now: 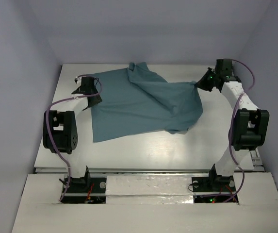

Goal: Fold and stack the t-shirts
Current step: Flatten out the tshirt

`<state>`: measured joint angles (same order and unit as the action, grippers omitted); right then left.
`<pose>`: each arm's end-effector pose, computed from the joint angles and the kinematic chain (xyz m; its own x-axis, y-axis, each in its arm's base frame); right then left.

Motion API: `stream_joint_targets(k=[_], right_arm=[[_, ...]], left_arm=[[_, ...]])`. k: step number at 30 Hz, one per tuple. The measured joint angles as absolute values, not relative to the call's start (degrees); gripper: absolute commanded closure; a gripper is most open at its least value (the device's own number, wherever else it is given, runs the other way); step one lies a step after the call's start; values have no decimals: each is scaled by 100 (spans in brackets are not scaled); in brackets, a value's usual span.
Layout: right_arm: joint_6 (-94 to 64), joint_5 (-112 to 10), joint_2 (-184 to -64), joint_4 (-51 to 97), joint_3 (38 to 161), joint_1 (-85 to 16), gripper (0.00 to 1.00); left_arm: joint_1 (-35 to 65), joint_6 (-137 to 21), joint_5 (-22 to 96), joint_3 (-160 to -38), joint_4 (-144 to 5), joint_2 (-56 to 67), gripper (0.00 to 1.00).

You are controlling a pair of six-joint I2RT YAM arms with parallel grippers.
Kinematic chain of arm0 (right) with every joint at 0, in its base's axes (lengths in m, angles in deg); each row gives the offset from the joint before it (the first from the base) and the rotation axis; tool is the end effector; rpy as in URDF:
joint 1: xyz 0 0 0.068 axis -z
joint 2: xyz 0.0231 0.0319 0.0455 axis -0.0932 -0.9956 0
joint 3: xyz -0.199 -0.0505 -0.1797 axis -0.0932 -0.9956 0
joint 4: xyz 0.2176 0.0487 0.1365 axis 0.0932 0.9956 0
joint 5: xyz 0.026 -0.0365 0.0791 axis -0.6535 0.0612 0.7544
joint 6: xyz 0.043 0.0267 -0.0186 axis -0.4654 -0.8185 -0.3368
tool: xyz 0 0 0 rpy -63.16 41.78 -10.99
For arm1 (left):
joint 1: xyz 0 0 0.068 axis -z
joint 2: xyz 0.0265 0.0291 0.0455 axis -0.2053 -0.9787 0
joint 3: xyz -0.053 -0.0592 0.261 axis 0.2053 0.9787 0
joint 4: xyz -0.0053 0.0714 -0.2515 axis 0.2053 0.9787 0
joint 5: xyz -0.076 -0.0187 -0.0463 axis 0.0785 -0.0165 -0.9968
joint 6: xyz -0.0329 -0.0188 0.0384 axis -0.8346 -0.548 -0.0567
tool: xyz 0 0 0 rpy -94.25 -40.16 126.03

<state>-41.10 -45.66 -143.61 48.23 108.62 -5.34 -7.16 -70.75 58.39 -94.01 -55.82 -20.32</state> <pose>0.4016 0.0082 0.2901 -0.6577 0.5282 -0.5371 0.2199 0.8166 0.5338 0.3841 -0.0232 0.2043 -0.6194 -0.3501 -0.7027 -0.3674 0.9203 -0.1347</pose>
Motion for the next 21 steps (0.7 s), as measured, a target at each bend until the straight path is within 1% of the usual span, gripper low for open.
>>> stream_joint_targets(k=[1, 2, 3, 4, 5, 6, 7, 8, 9, 10, 11, 12, 13, 14, 16, 17, 18, 19, 20, 21], right_arm=[[-4149, -4616, -14460, 4779, 10888, -331, 58], [-4195, -4682, -14549, 4772, 10879, -145, 38], [-4217, -4745, -14643, 4768, 10823, 61, 23], [-4254, -4870, -14696, 4742, 10722, 231, 4], [-4267, -4935, -14700, 4718, 10567, 389, 2], [-4243, -5003, -14687, 4740, 10418, 507, 2], [-4250, -5042, -14650, 4779, 10289, 581, 9], [-4250, -5060, -14584, 4774, 10139, 607, 20], [-4252, -5042, -14449, 4770, 9959, 596, 38], [-4269, -5025, -14272, 4781, 9798, 566, 92], [-4289, -4988, -13985, 4744, 9566, 526, 100], [-4346, -4935, -13594, 4674, 9273, 478, 100], [-4383, -4878, -13190, 4632, 8984, 428, 100], [-4442, -4811, -12621, 4552, 8639, 334, 100], [-4542, -4703, -11649, 4364, 7983, 146, 100], [-4562, -4666, -11260, 4329, 7710, 43, 96], [-4597, -4658, -10923, 4285, 7435, -68, 88], [-4623, -4638, -10735, 4239, 7201, -147, 70], [-4647, -4636, -10602, 4206, 6978, -210, 63], [-4623, -4651, -10600, 4197, 6779, -232, 57]], left_arm=[[-733, -7080, 5841, -9414, -5564, -1988, 28], [-747, -7069, 5854, -9412, -5507, -1927, 22], [-755, -7077, 5850, -9375, -5453, -1829, 16], [-762, -7062, 5843, -9275, -5433, -1662, 16], [-764, -7075, 5836, -9113, -5418, -1453, 17], [-755, -7077, 5828, -8899, -5337, -1125, 18], [-742, -7108, 5819, -8674, -5260, -786, 21], [-727, -7160, 5806, -8385, -5193, -347, 26], [-712, -7265, 5775, -8223, -5088, -69, 28], [-677, -7388, 5723, -7786, -5013, 663, 34], [-653, -7523, 5683, -7506, -4933, 1140, 40], [-631, -7659, 5633, -7259, -4810, 1575, 50], [-580, -7847, 5581, -7032, -4657, 2003, 55], [-515, -8000, 5563, -6877, -4474, 2300, 67], [-382, -8319, 5502, -6765, -4041, 2689, 69], [-318, -8470, 5439, -6765, -3890, 2768, 70], [-270, -8601, 5397, -6768, -3789, 2794, 69], [-242, -8732, 5353, -6768, -3678, 2788, 68], [-226, -8870, 5316, -6761, -3575, 2777, 67], [-220, -9027, 5281, -6713, -3510, 2774, 63]])
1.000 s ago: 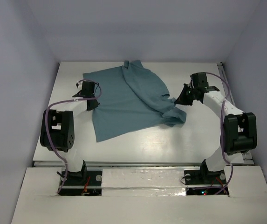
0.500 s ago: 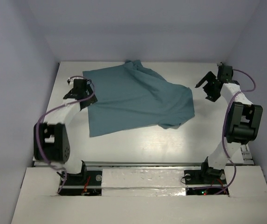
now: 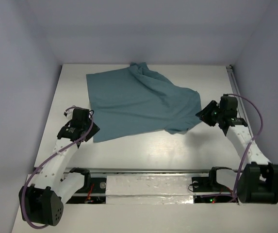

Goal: Fold and stack the t-shirts
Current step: Flatten out the tshirt

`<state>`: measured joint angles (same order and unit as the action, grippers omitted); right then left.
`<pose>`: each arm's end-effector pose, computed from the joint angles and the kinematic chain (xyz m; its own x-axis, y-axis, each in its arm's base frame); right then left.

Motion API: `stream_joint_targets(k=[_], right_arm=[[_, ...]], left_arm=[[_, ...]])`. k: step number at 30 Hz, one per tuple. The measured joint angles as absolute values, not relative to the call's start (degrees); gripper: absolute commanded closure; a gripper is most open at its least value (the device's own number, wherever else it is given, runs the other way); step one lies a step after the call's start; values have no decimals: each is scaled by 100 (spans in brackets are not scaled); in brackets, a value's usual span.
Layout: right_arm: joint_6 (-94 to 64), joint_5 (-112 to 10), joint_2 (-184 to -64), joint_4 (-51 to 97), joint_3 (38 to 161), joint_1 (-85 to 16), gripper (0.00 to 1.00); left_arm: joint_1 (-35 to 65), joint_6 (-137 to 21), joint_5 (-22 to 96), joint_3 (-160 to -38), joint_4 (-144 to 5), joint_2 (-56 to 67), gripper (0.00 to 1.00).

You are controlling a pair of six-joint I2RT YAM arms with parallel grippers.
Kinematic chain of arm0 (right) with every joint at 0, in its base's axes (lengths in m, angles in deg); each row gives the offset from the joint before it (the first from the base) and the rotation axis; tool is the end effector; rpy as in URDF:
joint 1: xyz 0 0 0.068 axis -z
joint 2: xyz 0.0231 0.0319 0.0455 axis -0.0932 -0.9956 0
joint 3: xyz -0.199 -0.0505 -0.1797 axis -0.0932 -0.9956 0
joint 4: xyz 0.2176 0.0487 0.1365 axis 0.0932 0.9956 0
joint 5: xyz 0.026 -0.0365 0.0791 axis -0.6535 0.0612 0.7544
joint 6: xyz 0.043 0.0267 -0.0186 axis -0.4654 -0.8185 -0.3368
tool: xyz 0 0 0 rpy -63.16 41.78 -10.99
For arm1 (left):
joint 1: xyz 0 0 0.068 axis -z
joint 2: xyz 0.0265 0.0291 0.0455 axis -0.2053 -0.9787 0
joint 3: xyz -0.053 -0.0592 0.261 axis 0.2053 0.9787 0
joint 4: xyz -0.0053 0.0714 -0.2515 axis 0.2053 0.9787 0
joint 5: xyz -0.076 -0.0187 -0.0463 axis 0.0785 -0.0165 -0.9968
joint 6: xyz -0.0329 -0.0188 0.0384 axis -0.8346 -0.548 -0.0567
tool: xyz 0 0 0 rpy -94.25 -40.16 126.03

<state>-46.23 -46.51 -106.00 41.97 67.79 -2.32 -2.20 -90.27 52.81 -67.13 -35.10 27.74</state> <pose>0.2361 -0.0047 0.2563 -0.5692 0.6320 -0.5259 0.2956 0.7542 0.5864 0.1903 -0.0275 0.2497 -0.5574 -0.6005 -0.5734 -0.4334 0.7995 -0.4160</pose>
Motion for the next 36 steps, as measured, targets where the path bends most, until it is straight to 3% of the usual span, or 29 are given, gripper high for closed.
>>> stream_joint_targets(k=[1, 4, 8, 14, 30, 33, 36], right_arm=[[-4619, -4666, -10683, 4204, 6646, -232, 47], [-4665, -4732, -11258, 4187, 6436, -182, 40], [-4733, -4758, -11555, 4071, 6241, 41, 37], [-4892, -4771, -12101, 3620, 6241, 170, 37], [-5128, -4710, -12899, 3295, 6554, 170, 40], [-5174, -4671, -13002, 3168, 6576, 174, 46], [-5196, -4669, -13124, 3096, 6615, 174, 73]], left_arm=[[-220, -9154, 5275, -6641, -3457, 2796, 59], [-220, -9571, 5292, -6278, -3300, 2921, 49], [-220, -9908, 5353, -6162, -3132, 2934, 45], [-220, -10048, 5524, -6162, -3258, 2458, 45], [36, -10802, 5574, -5985, -3741, 1456, 58], [119, -10942, 5579, -5889, -3848, 1352, 70], [130, -11031, 5662, -5880, -3956, 1295, 84]])
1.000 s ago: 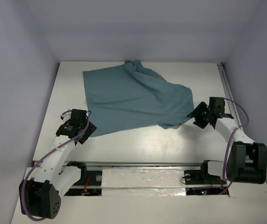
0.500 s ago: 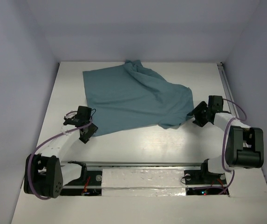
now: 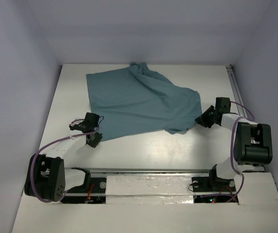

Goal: Fold and stack the t-shirts
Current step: Flatten out the tshirt

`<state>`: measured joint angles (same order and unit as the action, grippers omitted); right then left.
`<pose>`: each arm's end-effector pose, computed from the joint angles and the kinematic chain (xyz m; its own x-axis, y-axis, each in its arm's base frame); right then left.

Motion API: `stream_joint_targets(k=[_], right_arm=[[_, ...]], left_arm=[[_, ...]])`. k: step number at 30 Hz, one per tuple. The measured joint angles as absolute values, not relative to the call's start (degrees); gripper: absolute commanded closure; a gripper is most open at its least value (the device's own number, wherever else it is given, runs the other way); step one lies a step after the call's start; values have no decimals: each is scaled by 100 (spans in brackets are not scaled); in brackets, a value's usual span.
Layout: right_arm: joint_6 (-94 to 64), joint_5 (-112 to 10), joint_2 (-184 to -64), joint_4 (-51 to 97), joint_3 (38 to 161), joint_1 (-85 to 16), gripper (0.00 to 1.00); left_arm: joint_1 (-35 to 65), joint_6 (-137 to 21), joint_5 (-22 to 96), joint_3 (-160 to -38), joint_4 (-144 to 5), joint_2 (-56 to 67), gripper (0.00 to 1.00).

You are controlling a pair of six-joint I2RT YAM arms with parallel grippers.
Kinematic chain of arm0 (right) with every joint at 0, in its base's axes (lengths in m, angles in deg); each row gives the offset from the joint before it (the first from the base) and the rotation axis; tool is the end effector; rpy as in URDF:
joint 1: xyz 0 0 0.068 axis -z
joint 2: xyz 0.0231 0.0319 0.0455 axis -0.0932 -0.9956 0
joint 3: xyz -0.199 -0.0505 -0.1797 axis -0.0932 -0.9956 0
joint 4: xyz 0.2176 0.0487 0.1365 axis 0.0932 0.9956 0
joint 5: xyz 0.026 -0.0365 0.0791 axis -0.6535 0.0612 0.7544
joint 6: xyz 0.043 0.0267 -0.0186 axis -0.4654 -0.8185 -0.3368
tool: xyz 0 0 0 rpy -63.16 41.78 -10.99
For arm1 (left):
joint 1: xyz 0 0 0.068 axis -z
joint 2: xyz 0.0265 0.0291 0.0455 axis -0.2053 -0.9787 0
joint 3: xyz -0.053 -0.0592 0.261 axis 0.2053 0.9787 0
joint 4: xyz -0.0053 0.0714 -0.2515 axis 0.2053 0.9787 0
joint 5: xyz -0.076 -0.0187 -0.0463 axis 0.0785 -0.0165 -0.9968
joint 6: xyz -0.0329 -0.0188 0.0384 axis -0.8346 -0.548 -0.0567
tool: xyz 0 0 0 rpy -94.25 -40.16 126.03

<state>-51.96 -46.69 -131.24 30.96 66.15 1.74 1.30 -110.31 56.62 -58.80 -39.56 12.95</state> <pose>0.2866 -0.0279 0.1534 -0.5888 0.7537 -0.2920 0.5608 0.6411 0.5240 0.1992 -0.0392 0.1634 -0.5100 -0.7836 -0.3548 -0.7253 0.6135 -0.3125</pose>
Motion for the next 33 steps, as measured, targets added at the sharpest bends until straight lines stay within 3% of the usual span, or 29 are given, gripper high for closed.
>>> stream_joint_targets(k=[1, 5, 6, 18, 19, 21, 24, 27, 30, 32, 33], right_arm=[[-5211, -4666, -13192, 3096, 6646, 174, 88], [-5137, -4669, -13179, 3170, 6729, 174, 100], [-5076, -4671, -13094, 3240, 6757, 174, 100], [-4278, -4564, -10237, 5041, 7218, -25, 100], [-4228, -4546, -10128, 5251, 7378, -46, 100], [-4153, -4494, -10014, 5491, 7647, -64, 100], [-4092, -4474, -10051, 5594, 7815, -66, 100], [-4075, -4507, -10357, 5633, 7817, -66, 100], [-4077, -4507, -10696, 5623, 7815, -66, 100], [-4077, -4481, -10788, 5609, 7800, -66, 100], [-4077, -4467, -10790, 5599, 7787, -66, 100]], left_arm=[[130, -11053, 5690, -5876, -3975, 1290, 89], [108, -11044, 5924, -5865, -4015, 1319, 97], [84, -11009, 5994, -5865, -4023, 1328, 100], [-482, -10131, 6685, -6042, -4360, 1332, 100], [-482, -10070, 6623, -6077, -4415, 1336, 94], [-480, -9917, 6400, -6073, -4469, 1387, 67], [-244, -9820, 5989, -5920, -4410, 1664, 57], [407, -9862, 5576, -5898, -4154, 1942, 55], [611, -9847, 5491, -6000, -3971, 1854, 45], [609, -9825, 5509, -6081, -3977, 1568, 46], [604, -9809, 5530, -6118, -4015, 1321, 52]])
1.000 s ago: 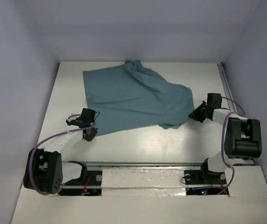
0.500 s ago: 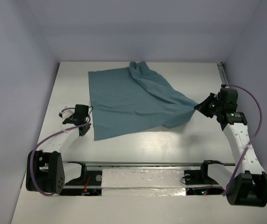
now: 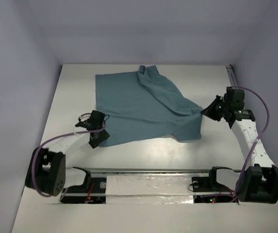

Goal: Fold and stack the t-shirts
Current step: Flatten out the tshirt

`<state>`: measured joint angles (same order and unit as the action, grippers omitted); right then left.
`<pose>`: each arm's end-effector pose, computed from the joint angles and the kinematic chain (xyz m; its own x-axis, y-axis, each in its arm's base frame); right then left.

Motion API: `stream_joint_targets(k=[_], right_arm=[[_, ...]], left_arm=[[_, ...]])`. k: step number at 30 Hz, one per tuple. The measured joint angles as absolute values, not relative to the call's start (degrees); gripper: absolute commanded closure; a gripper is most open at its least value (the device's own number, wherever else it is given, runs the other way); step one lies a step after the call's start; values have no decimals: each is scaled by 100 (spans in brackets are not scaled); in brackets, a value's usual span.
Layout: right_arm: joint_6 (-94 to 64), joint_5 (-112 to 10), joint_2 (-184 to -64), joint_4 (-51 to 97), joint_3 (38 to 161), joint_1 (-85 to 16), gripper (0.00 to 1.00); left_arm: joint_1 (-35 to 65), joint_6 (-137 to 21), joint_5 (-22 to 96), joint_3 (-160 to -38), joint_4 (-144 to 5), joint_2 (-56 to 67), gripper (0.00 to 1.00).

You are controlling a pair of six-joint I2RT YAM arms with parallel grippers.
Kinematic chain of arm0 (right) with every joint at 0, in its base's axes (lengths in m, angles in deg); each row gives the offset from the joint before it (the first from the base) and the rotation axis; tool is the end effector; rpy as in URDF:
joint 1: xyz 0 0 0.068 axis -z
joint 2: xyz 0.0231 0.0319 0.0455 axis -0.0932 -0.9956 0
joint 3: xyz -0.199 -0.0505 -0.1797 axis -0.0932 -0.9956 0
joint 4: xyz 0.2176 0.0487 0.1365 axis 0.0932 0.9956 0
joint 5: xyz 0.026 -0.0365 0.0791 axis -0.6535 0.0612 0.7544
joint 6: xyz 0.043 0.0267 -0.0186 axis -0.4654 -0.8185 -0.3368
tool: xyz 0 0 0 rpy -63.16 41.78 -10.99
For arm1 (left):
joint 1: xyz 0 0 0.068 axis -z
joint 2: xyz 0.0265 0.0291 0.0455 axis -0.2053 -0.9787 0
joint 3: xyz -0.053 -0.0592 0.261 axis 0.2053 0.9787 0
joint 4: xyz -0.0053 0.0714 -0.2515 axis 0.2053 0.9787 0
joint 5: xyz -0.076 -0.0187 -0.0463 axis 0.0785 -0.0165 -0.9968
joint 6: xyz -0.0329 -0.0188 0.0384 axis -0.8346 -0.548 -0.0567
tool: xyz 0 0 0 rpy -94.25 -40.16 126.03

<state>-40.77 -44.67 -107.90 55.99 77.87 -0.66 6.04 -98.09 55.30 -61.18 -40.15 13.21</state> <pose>0.2370 -0.0105 0.2881 -0.6461 0.5759 -0.5010 0.2975 0.7944 0.5295 0.2033 -0.0589 0.1765 -0.6886 -0.5879 -0.4244 -0.5147 0.8086 -0.2850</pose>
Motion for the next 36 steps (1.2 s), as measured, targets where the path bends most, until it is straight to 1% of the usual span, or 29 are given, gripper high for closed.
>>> stream_joint_targets(k=[1, 2, 3, 5, 6, 11, 14, 16, 17, 18, 20, 22, 23, 25, 27, 31, 33, 36], right_arm=[[-4075, -4448, -10790, 5588, 7774, -66, 100], [-4077, -4424, -10788, 5581, 7765, -66, 100], [-4077, -4402, -10788, 5537, 7743, -66, 100], [-4079, -4338, -10788, 5439, 7675, -66, 100], [-4079, -4317, -10790, 5419, 7645, -66, 100], [-4083, -4214, -10925, 5402, 7649, -66, 100], [-4099, -4159, -11096, 5483, 7872, -66, 100], [-4103, -4113, -11301, 5509, 8209, -68, 100], [-4108, -4098, -11443, 5498, 8416, -90, 100], [-4112, -4083, -11603, 5459, 8602, -92, 100], [-4118, -4059, -11968, 5446, 8971, -103, 100], [-4101, -4032, -12372, 5439, 9282, -121, 100], [-4081, -4013, -12484, 5450, 9339, -132, 100], [-4000, -3984, -12484, 5666, 9336, -180, 100], [-3941, -3987, -12123, 5966, 9249, -324, 100], [-3959, -3713, -10737, 6639, 9162, -1089, 100], [-3987, -3484, -10254, 6989, 9402, -1364, 100], [-4014, -3313, -10114, 7345, 10088, -1404, 100]], left_arm=[[604, -9799, 5541, -6132, -4078, 1085, 58], [606, -9779, 5607, -6177, -4093, 849, 66], [606, -9766, 5631, -6256, -4200, 746, 77], [565, -9705, 5718, -6368, -4401, 506, 90], [526, -9654, 5767, -6444, -4498, 379, 100], [134, -9342, 6055, -7533, -4731, -830, 100], [-111, -9106, 6258, -8265, -4863, -1531, 100], [-274, -8931, 6350, -8632, -4922, -1861, 81], [-351, -8826, 6398, -8785, -4935, -1990, 68], [-443, -8725, 6413, -8951, -4935, -2130, 64], [-583, -8585, 6444, -9181, -4913, -2299, 60], [-701, -8432, 6448, -9294, -4906, -2360, 58], [-731, -8369, 6457, -9296, -4902, -2344, 55], [-779, -8249, 6464, -9296, -4836, -2283, 54], [-799, -8172, 6457, -9277, -4777, -2176, 54], [-799, -8063, 6398, -9006, -4675, -1516, 53], [-795, -8011, 6379, -8879, -4592, -1110, 53], [-795, -7960, 6315, -8647, -4500, -438, 52]])
